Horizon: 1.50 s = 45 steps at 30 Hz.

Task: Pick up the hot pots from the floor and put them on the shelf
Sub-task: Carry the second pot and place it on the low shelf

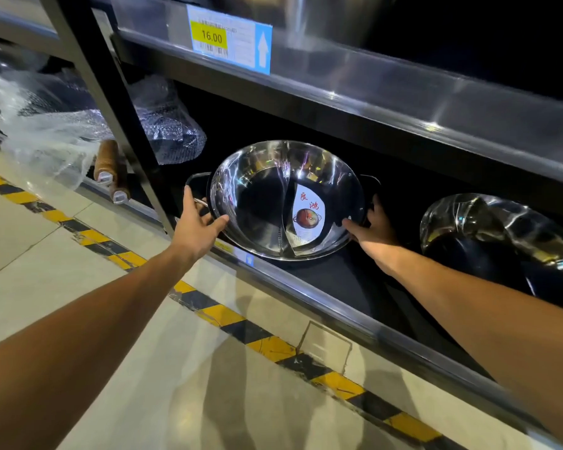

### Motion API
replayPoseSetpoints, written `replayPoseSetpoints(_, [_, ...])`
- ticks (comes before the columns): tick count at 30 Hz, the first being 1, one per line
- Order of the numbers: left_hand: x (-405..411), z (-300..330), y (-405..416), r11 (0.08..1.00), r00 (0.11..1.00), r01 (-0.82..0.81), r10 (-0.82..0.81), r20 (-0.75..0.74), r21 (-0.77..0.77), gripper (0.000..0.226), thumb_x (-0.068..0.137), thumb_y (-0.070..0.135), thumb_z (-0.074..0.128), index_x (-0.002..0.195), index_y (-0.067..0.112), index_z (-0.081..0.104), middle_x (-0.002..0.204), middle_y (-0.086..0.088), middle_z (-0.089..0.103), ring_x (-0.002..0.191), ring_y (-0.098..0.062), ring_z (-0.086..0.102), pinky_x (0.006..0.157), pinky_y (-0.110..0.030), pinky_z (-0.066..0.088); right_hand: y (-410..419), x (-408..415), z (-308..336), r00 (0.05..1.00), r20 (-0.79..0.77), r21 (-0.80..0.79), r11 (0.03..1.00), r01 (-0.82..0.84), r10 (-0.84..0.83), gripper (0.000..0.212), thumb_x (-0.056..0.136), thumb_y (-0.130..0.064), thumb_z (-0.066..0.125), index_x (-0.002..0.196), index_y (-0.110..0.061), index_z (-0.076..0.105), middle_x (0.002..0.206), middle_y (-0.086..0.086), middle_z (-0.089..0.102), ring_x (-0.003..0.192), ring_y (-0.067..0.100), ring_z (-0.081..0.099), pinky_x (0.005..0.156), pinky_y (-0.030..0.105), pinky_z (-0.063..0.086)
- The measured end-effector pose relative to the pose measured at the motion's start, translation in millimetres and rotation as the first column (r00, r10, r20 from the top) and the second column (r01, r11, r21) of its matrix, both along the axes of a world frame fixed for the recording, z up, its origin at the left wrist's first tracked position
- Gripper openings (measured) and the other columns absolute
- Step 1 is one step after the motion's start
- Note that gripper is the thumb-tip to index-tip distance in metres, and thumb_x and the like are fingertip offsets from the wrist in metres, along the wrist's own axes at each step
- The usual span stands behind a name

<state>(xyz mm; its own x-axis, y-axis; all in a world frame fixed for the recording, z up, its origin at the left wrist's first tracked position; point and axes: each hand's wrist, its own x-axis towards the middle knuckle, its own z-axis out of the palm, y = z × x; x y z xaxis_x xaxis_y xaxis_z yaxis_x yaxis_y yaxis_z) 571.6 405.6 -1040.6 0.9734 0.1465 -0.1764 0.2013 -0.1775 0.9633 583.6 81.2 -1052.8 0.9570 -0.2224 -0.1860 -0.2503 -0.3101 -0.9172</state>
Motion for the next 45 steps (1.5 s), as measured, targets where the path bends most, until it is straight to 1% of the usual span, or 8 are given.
replayPoseSetpoints(6, [-12, 2, -2, 0.995, 1.0, 0.028, -0.029, 0.001, 0.098, 0.093, 0.094, 0.016, 0.065, 0.159, 0.023, -0.003, 0.151, -0.005, 0.046, 0.131, -0.016, 0.053, 0.114, -0.044, 0.039, 11, -15, 13, 0.997, -0.063, -0.168, 0.985, 0.033, -0.044, 0.083, 0.095, -0.035, 0.063, 0.16, -0.021, 0.012, 0.158, 0.01, 0.039, 0.142, 0.032, 0.039, 0.112, 0.041, 0.033])
replayPoseSetpoints(10, [-45, -2, -5, 0.948, 0.969, -0.03, -0.05, 0.24, 0.316, 0.049, 0.096, 0.018, 0.06, 0.141, 0.024, 0.042, 0.13, 0.009, 0.057, 0.111, 0.003, 0.057, 0.105, -0.038, 0.046, 16, -53, 18, 0.999, 0.015, -0.39, 0.92, -0.04, 0.049, 0.076, 0.099, -0.045, 0.052, 0.159, -0.024, 0.011, 0.165, 0.007, 0.019, 0.147, 0.031, 0.03, 0.115, 0.043, 0.032])
replayPoseSetpoints(14, [-72, -8, 3, 0.737, 0.868, 0.066, -0.375, 0.326, 0.672, 0.062, 0.101, 0.028, 0.051, 0.157, 0.018, 0.024, 0.163, -0.001, 0.022, 0.152, -0.014, 0.014, 0.123, -0.036, 0.017, 10, -88, 16, 0.897, 0.033, -0.717, 0.635, -0.286, 0.442, 0.064, 0.102, -0.044, 0.044, 0.158, -0.023, 0.021, 0.164, 0.002, 0.022, 0.144, 0.026, 0.034, 0.115, 0.047, 0.035])
replayPoseSetpoints(19, [-84, -15, -1, 0.418, 0.737, 0.289, -0.672, 0.079, 0.861, 0.066, 0.102, 0.048, 0.032, 0.159, 0.027, 0.005, 0.168, 0.005, -0.008, 0.152, -0.012, -0.017, 0.126, -0.041, 0.008, -7, -102, 12, 0.807, -0.123, -0.817, 0.402, -0.413, 0.578, 0.064, 0.103, -0.053, 0.03, 0.159, -0.032, 0.009, 0.166, -0.01, 0.01, 0.142, 0.023, 0.032, 0.115, 0.043, 0.029])
replayPoseSetpoints(24, [-68, -23, -12, 0.324, 0.752, 0.335, -0.657, -0.044, 0.885, 0.07, 0.101, 0.056, 0.024, 0.158, 0.03, -0.008, 0.164, 0.006, -0.025, 0.147, -0.009, -0.032, 0.125, -0.039, 0.0, -7, -88, 14, 0.844, -0.159, -0.814, 0.416, -0.406, 0.513, 0.067, 0.101, -0.059, 0.028, 0.159, -0.03, 0.013, 0.167, -0.005, 0.016, 0.154, 0.021, 0.01, 0.119, 0.043, 0.025])
replayPoseSetpoints(30, [-40, -20, -29, 0.245, 0.783, 0.389, -0.595, -0.179, 0.888, 0.074, 0.1, 0.058, 0.021, 0.156, 0.025, -0.017, 0.161, -0.001, -0.033, 0.145, -0.016, -0.037, 0.125, -0.043, -0.005, -10, -65, 11, 0.842, -0.234, -0.766, 0.442, -0.468, 0.486, 0.074, 0.099, -0.064, 0.024, 0.159, -0.034, -0.005, 0.16, -0.02, -0.025, 0.146, 0.002, -0.029, 0.123, 0.036, -0.004])
replayPoseSetpoints(39, [-42, -19, -36, 0.295, 0.801, 0.276, -0.597, -0.049, 0.915, 0.07, 0.103, 0.052, 0.023, 0.158, 0.023, -0.009, 0.165, -0.006, -0.021, 0.15, -0.022, -0.028, 0.124, -0.043, -0.01, -7, -52, 4, 0.867, -0.215, -0.792, 0.439, -0.425, 0.45, 0.077, 0.098, -0.066, 0.023, 0.16, -0.029, -0.003, 0.165, -0.014, -0.019, 0.146, 0.003, -0.028, 0.117, 0.03, -0.011])
replayPoseSetpoints(45, [-52, -28, -32, 0.229, 0.686, 0.221, -0.728, 0.016, 0.948, 0.063, 0.103, 0.052, 0.021, 0.159, 0.032, -0.002, 0.168, -0.001, -0.01, 0.152, -0.019, -0.02, 0.125, -0.044, -0.005, -1, -54, 7, 0.868, -0.212, -0.804, 0.424, -0.416, 0.45, 0.075, 0.099, -0.062, 0.028, 0.16, -0.026, 0.0, 0.166, -0.011, -0.017, 0.147, 0.006, -0.028, 0.118, 0.031, -0.011])
